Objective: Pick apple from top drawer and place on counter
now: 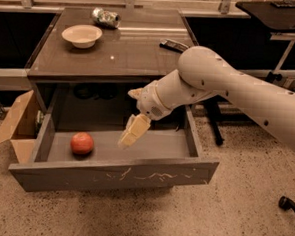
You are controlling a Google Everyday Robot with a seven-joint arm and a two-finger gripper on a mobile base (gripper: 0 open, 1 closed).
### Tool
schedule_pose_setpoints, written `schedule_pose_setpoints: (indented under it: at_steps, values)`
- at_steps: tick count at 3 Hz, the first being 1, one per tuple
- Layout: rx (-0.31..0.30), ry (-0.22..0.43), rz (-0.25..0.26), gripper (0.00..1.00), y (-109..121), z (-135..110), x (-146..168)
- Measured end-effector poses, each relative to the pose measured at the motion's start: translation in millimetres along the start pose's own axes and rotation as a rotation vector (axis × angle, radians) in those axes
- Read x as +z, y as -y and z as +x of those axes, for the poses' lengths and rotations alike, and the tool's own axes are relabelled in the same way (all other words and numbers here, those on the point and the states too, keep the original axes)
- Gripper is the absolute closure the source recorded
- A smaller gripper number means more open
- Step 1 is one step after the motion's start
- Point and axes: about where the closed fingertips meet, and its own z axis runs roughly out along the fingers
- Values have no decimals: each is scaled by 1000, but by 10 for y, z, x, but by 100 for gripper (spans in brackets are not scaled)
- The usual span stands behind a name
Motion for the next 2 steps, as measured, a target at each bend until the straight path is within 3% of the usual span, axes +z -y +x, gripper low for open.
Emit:
schedule_pose_setpoints:
  at_steps: [1,2]
  values:
    - [0,0,0,0,1,0,1]
    - [-12,17,-13,0,167,25,245]
